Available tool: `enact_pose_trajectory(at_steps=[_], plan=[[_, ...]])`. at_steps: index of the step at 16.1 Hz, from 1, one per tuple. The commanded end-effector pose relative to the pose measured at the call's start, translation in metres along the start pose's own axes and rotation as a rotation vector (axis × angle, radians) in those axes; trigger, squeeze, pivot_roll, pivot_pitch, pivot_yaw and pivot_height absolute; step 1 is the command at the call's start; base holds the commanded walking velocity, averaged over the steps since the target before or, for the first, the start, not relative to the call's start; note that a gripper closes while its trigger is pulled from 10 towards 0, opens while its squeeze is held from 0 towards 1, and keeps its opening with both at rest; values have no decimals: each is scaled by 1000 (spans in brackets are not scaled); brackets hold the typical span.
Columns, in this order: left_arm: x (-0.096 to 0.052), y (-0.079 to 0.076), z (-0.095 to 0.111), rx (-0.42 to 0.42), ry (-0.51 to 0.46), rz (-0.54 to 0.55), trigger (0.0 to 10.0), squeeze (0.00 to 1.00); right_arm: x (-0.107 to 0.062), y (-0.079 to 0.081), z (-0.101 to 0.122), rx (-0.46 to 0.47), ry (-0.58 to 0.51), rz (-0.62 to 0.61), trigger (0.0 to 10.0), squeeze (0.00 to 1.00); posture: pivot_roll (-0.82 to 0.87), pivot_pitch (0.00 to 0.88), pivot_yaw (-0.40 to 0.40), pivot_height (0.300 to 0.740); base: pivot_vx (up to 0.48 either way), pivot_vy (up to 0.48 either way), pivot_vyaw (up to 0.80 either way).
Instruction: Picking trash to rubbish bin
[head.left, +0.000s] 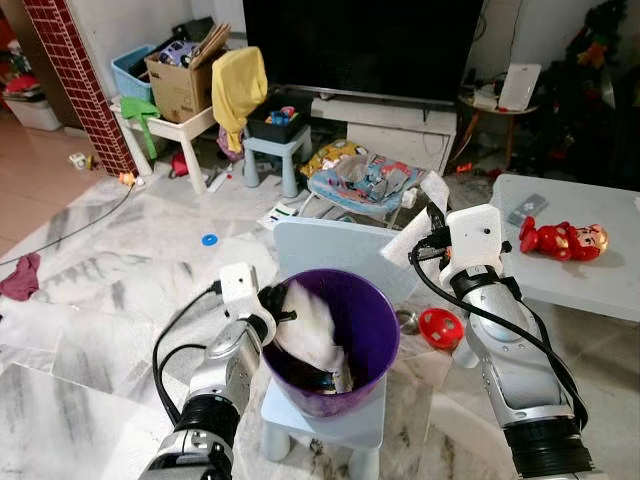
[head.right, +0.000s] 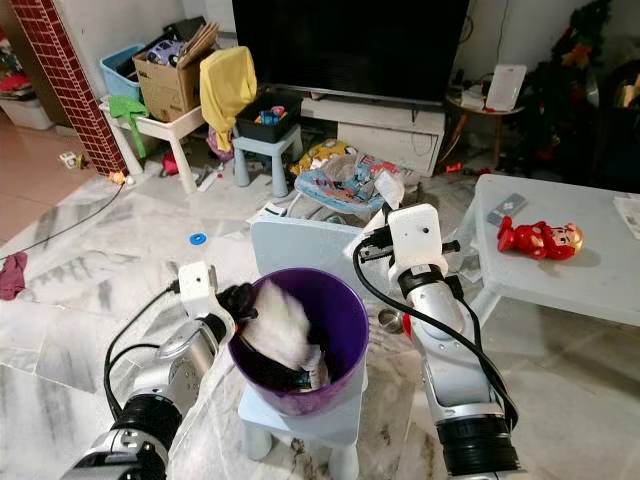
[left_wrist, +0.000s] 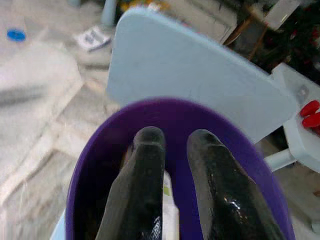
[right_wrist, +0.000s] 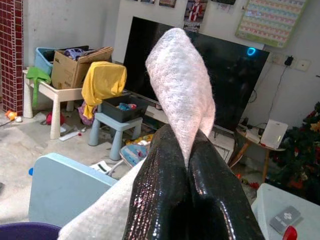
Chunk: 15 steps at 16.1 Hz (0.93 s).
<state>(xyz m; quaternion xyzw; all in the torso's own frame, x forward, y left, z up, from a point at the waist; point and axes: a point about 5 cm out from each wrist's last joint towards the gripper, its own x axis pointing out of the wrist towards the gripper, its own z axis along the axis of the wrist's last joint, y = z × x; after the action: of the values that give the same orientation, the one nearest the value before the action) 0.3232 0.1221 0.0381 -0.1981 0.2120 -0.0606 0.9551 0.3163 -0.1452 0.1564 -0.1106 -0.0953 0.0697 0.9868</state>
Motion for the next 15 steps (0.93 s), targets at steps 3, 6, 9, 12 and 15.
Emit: enact_pose_trajectory(at_steps=[3, 6, 9, 12, 15], plan=[[-4, 7, 0, 75, 0, -11, 10000, 1000, -1, 1, 4, -5, -13, 9, 0, 0, -45, 7, 0, 740, 0, 0, 0], [-30, 14, 19, 343, -184, -55, 10000, 1000, 7, 28, -13, 60, 64, 130, 0, 0, 5, 10, 0, 740, 0, 0, 0], [-63, 29, 12, 435, -205, -71, 10000, 1000, 11, 66, -46, 88, 209, 253, 0, 0, 91, 8, -22, 740, 0, 0, 0], [-102, 47, 6, 480, -203, 1, 10000, 1000, 8, 90, -71, 40, 329, 362, 0, 0, 139, 10, -39, 740, 0, 0, 0], [-119, 55, -3, 475, -165, 31, 10000, 1000, -7, 98, -98, -24, 464, 431, 0, 0, 174, 12, -40, 740, 0, 0, 0]])
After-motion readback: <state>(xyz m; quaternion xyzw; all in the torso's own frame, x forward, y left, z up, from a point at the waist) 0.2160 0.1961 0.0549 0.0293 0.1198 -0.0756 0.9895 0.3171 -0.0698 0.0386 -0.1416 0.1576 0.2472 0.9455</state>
